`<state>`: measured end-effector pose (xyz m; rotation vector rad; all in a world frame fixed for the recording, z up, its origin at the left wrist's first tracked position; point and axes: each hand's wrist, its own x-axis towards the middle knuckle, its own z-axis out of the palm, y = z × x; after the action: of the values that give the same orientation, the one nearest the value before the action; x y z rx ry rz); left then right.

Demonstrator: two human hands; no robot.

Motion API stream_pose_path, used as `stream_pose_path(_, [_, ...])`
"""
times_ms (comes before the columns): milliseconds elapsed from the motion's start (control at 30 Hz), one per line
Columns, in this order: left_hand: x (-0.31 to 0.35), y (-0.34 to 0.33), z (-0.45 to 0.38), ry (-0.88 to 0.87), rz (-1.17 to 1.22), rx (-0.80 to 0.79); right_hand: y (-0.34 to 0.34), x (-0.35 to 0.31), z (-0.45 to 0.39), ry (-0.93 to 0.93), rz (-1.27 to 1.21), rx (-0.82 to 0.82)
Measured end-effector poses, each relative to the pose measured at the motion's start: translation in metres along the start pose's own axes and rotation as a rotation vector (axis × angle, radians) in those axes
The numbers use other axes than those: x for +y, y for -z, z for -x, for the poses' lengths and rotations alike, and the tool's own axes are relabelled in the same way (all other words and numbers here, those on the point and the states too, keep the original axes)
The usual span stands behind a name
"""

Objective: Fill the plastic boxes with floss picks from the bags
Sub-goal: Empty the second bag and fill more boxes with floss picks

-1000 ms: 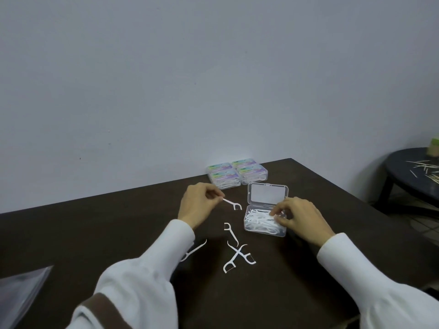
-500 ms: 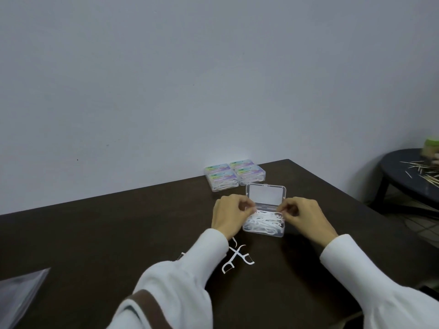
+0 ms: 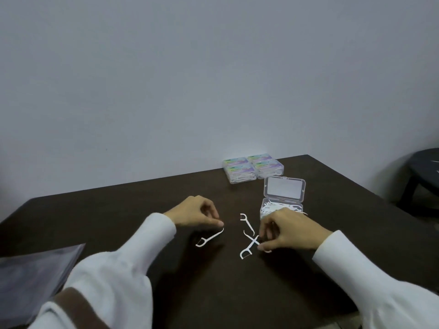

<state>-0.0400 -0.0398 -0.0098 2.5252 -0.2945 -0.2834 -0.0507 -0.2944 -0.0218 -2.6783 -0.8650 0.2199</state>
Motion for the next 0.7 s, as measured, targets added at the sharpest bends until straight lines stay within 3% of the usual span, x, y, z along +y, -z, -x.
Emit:
stream_pose_path(100, [-0.008,0.0,0.009,0.069,-0.045,-0.129,-0.008,-0.003,-0.008,-0.001,0.021,0.009])
stream_pose_path(300, [-0.013,-0.007,0.009,0.003,-0.092,-0.042,-0.007,-0.007,-0.014,0.031,0.072,0.073])
stream_pose_path(700, [-0.001,-0.017,-0.003,-0.056,-0.332,-0.018,-0.015,-0.012,-0.018,0.097,0.307,-0.01])
